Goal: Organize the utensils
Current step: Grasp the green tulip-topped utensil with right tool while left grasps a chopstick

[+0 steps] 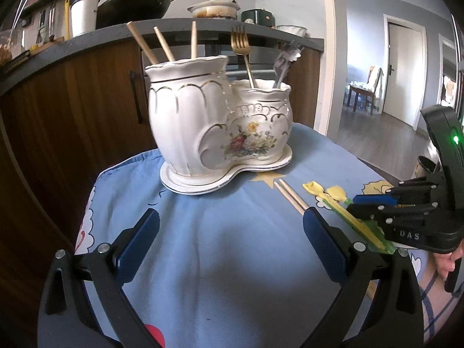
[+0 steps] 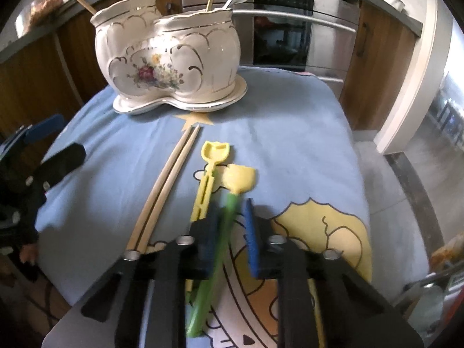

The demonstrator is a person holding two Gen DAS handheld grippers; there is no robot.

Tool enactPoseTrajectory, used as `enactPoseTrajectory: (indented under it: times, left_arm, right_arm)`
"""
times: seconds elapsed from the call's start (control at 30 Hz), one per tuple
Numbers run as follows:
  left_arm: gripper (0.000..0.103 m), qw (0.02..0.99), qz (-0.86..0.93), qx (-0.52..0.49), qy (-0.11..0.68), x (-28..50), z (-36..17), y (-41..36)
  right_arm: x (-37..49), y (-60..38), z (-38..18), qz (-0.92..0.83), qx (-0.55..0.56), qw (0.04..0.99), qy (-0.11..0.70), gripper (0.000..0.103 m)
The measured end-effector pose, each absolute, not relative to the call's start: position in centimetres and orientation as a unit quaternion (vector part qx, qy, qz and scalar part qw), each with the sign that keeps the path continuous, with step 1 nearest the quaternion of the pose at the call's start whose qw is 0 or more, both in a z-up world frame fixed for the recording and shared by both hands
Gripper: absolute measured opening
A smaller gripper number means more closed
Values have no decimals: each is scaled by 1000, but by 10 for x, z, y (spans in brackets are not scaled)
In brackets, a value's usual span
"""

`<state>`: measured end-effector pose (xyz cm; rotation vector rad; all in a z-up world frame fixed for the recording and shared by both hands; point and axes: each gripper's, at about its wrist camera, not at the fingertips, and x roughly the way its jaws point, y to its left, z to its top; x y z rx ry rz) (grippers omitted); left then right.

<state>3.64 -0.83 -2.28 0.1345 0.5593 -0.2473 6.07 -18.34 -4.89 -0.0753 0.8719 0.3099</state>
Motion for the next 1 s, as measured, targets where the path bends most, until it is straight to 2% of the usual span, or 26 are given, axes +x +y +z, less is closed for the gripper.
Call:
enactPoseTrajectory:
  times: [0.07,0.3,0.37,0.43,0.53,0.77,0.9,1.0]
  left_arm:
    - [98,951,-125,70,275,35,-22,-12]
    - [97,936,-145,101,305,30,-23,-41]
    - [90,926,-151,101,332,33,-29,-50]
    - [70,915,-160,93,359,36,-36,-56]
    - [57,907,-159,87,380,38,-42,-64]
    - [49,895,-155,79,410,42,-50,-75]
    - [38,892,-148,77,421,48,-50,-79]
    - [34,889,-144,88,425,51,-50,-85]
  right_arm:
    - [61,-186,-50,159,-28,894,419,10]
    - [55,-202,-44,160,-1,916,369,10]
    - [53,-205,-46,162,6,921,355,10]
    - [51,-206,-46,167,9,924,344,10]
    - [49,-208,-42,176,12,927,332,10]
    - [47,-214,-39,193,22,927,321,10]
    - [44,-218,-38,200,28,927,317,10]
    - [42,-221,-37,203,33,927,314,10]
